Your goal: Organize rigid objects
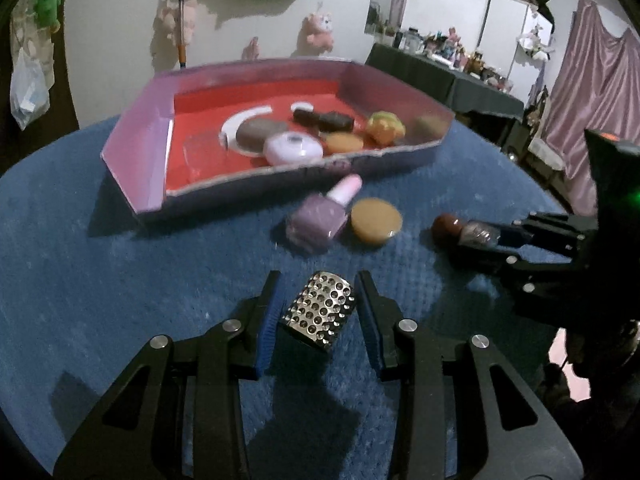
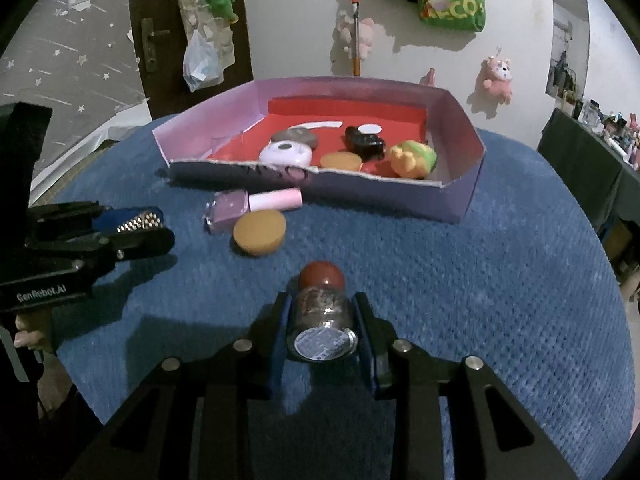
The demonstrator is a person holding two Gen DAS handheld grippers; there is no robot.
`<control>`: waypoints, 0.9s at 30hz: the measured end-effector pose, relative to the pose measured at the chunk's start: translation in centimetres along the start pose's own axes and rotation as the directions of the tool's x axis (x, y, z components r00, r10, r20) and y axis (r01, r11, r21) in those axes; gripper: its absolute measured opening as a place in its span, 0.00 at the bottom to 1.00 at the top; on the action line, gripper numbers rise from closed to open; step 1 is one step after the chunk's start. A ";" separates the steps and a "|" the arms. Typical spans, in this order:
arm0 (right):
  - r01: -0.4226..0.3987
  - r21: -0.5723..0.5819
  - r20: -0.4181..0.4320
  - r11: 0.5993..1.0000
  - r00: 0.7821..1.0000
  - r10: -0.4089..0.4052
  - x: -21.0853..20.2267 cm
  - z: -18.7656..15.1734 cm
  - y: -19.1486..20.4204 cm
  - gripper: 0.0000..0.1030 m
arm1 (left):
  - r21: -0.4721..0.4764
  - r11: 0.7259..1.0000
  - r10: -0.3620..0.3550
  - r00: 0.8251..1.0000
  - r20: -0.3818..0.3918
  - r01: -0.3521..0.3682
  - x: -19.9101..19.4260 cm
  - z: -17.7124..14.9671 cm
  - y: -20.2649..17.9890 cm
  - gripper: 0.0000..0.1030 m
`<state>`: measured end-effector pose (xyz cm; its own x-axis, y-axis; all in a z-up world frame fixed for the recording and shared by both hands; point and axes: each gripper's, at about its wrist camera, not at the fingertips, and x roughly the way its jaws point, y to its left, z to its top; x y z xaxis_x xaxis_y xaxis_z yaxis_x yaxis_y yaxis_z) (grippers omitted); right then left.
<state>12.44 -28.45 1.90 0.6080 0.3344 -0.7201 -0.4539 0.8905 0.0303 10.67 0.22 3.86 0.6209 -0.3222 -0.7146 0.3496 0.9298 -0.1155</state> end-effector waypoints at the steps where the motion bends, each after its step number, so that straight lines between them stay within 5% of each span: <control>1: 0.000 -0.001 -0.002 1.000 1.000 0.000 0.0 -0.1 0.0 0.32 | 0.001 1.000 0.008 1.000 -0.005 -0.008 0.1 -0.2 -0.1 0.33; 10: -0.020 0.031 -0.002 0.999 1.000 0.020 0.2 -0.7 -0.5 0.33 | 0.002 0.999 0.037 0.999 -0.017 -0.037 0.8 -0.8 -0.4 0.36; 14: -0.032 0.036 0.004 0.999 0.999 0.032 0.1 -0.8 -0.6 0.48 | 0.000 0.999 0.034 0.999 -0.019 -0.034 0.7 -0.8 -0.3 0.61; 16: -0.023 0.029 0.004 0.999 1.000 0.023 0.2 -0.7 -0.5 0.54 | -0.004 0.998 0.056 0.998 -0.017 -0.057 0.7 -0.7 -0.1 0.64; 23: 0.004 0.022 -0.006 1.000 1.000 -0.004 0.6 -0.3 -0.7 0.53 | -0.010 0.999 0.048 0.998 -0.031 -0.048 0.8 -0.7 0.1 0.64; 25: 0.014 0.011 -0.007 1.000 1.000 -0.014 0.8 -0.1 -0.5 0.43 | -0.002 0.999 0.054 0.998 -0.034 -0.054 0.9 -0.7 -0.1 0.63; 27: 0.014 -0.007 -0.008 1.000 1.000 -0.014 0.9 0.0 -0.2 0.32 | 0.023 0.997 0.075 0.997 -0.030 -0.074 0.9 -0.7 -0.4 0.45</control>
<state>13.10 -28.36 1.23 0.6090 0.3191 -0.7262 -0.4499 0.8929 0.0151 10.60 -0.34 2.74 0.6242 -0.2462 -0.7415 0.3185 0.9468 -0.0463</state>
